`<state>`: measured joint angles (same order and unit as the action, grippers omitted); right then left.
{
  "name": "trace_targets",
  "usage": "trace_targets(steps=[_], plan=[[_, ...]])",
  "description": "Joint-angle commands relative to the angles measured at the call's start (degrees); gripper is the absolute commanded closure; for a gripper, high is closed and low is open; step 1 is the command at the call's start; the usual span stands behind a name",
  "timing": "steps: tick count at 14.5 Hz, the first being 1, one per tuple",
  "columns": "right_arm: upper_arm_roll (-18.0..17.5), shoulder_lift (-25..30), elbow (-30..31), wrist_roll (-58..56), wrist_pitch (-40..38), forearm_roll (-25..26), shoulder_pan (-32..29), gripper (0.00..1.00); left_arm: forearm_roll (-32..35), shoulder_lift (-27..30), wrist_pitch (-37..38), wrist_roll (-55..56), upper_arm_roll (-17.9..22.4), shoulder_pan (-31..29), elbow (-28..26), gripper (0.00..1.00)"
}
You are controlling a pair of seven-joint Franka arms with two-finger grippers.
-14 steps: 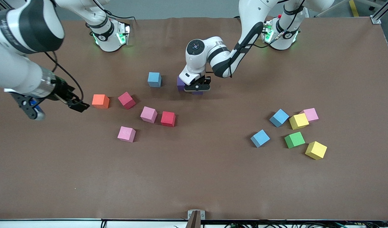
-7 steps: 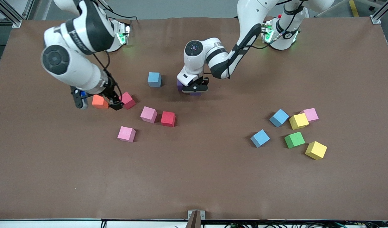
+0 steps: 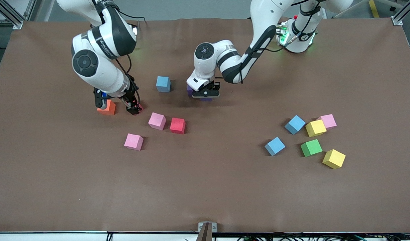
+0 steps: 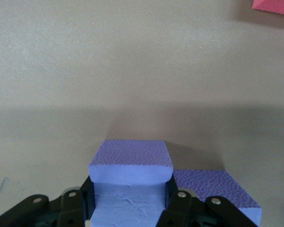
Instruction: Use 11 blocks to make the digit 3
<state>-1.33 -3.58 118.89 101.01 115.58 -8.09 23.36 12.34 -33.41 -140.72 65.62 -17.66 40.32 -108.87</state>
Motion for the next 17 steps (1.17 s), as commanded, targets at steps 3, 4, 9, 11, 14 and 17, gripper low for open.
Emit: trace_targets(steps=[3, 4, 9, 11, 14, 17], plan=[[0.54, 4.37, 7.40, 5.07, 4.03, -1.05, 3.70, 0.00, -0.29, -1.75, 2.02, 1.44, 0.08, 0.46, 1.37, 0.56], [0.54, 4.46, 8.45, 6.38, 4.91, -1.05, 4.67, 0.00, -1.26, -1.66, 2.38, 1.53, 0.08, 0.55, 1.38, 0.56], [0.54, 4.19, 12.41, 13.41, 11.75, -1.05, 8.19, 0.00, -1.62, -1.57, 2.47, 1.53, -0.01, 0.55, 1.38, 0.56], [0.54, 4.02, 14.34, 16.05, 15.44, -1.05, 10.64, 0.00, -1.62, -1.49, 3.52, 1.45, -0.62, 0.55, 1.38, 0.56], [0.54, 3.84, 17.07, 17.38, 19.41, -1.05, 13.99, 0.00, -1.62, -1.14, 4.05, 1.44, -0.80, 0.46, 1.20, 0.56], [0.54, 3.14, 17.17, 19.84, 20.82, -1.05, 16.45, 0.00, -1.62, -0.52, 4.05, 1.27, -0.80, 0.20, 1.20, 0.29]])
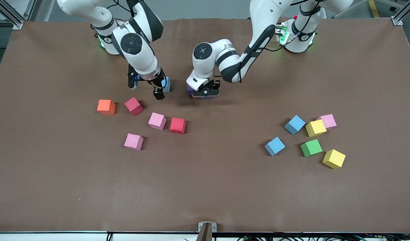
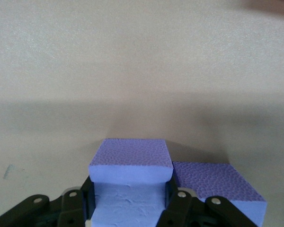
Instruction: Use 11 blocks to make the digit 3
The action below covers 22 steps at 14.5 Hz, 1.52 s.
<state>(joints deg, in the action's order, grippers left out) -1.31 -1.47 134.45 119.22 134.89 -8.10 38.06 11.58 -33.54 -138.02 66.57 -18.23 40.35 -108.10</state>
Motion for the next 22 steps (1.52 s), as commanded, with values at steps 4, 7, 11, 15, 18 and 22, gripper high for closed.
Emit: trace_targets(steps=[4, 7, 11, 15, 18, 22], plan=[[0.51, -0.90, 1.60, 2.41, 3.71, -1.04, 2.81, 0.00, -0.86, 2.16, 4.68, -0.82, -0.22, -0.62, 0.78, 0.00], [0.51, -2.39, 1.60, 5.13, 6.00, -1.04, 4.65, 0.00, -0.86, 5.14, 7.76, -2.58, -0.22, -1.24, 0.96, 0.00], [0.51, -5.99, 1.51, 10.31, 9.85, -1.04, 7.55, 0.00, -0.86, 8.22, 8.30, -2.94, -0.14, -6.14, 1.57, 0.00], [0.51, -9.68, 1.08, 16.64, 13.90, -1.04, 11.32, 0.00, -0.33, 7.79, 9.35, -3.11, 0.13, -14.57, 4.91, 0.00], [0.51, -12.50, -0.33, 19.37, 14.35, -0.95, 13.88, 0.00, -0.15, 6.22, 9.35, -4.34, 0.39, -21.60, 6.31, 0.00], [0.60, -16.02, -2.61, 22.80, 15.49, -0.95, 15.90, 0.00, -0.06, 4.28, 9.35, -3.64, 0.48, -29.69, 8.68, 0.00]])
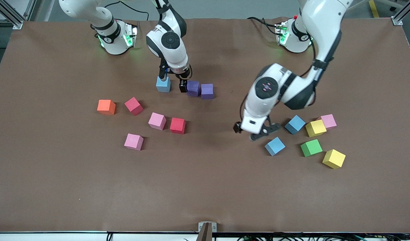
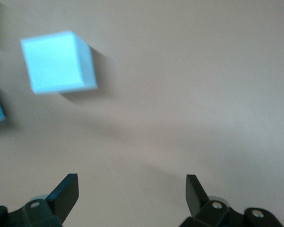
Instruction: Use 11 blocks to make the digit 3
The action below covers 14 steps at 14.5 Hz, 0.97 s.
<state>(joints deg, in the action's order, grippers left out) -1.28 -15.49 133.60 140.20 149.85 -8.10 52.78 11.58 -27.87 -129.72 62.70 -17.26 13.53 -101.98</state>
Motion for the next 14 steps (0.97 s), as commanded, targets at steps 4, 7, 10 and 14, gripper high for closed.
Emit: trace_targets(steps=[4, 7, 10, 14], plan=[[0.58, -3.32, -2.90, 1.92, 0.61, -0.86, 1.18, 0.00, 0.02, -5.96, 0.70, 1.20, -0.41, -8.08, 7.66, 0.00], [0.67, -4.72, -4.66, 2.63, 0.53, -0.86, 1.18, 0.01, 0.37, -7.55, 0.61, 1.20, 1.08, -8.43, 8.99, 0.00], [0.67, -5.26, -5.10, 2.54, 0.70, -0.34, 1.10, 0.21, 1.86, -7.73, 0.61, 1.29, 1.18, -8.79, 7.50, 0.00], [0.67, -5.43, -5.10, 1.40, 0.53, 0.72, 0.92, 0.75, 6.16, -9.22, 0.35, 2.95, 1.18, -8.79, 6.44, 0.00]])
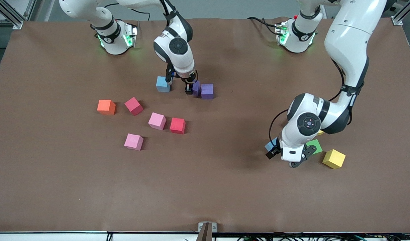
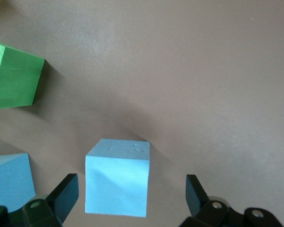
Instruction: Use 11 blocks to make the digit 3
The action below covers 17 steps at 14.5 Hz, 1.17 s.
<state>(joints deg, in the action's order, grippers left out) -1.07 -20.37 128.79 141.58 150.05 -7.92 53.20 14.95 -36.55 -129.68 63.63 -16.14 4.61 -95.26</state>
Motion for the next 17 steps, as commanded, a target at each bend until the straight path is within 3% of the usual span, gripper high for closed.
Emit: trace_targets(steps=[1, 3, 9, 12, 13, 15, 17], plan=[[0.45, -0.54, -0.30, -0.69, 0.25, 1.05, 0.59, 0.86, 3.85, -0.54, -0.05, 2.55, 0.06, 0.05, -1.14, 0.00], [0.45, -0.89, -0.65, -2.79, 0.25, 1.41, 0.59, 0.96, 4.21, -0.28, -2.76, 2.64, -0.03, -0.65, -3.08, 0.00], [0.80, -4.93, -6.09, -2.80, -0.37, 1.41, -0.02, 0.98, 4.30, -0.19, -6.03, 2.64, -0.03, -1.45, -5.72, 0.03], [0.80, -5.47, -6.36, -2.98, -0.37, 2.90, -0.02, 0.98, 4.22, -0.19, -7.08, 3.16, -0.03, -1.45, -5.99, 0.43], [0.80, -5.47, -6.36, -3.06, -0.37, 3.17, -0.02, 0.98, 4.30, -0.19, -7.08, 4.12, -0.03, -1.36, -5.99, 0.51], [0.80, -5.47, -6.28, -3.76, -0.54, 3.96, -0.02, 0.99, 4.30, 0.34, -7.08, 6.32, -0.03, -1.27, -5.99, 0.65], [0.98, -5.47, -6.01, -4.90, -0.55, 4.66, -0.20, 1.00, 4.30, 0.69, -7.08, 6.68, -0.03, -1.27, -6.07, 0.68]])
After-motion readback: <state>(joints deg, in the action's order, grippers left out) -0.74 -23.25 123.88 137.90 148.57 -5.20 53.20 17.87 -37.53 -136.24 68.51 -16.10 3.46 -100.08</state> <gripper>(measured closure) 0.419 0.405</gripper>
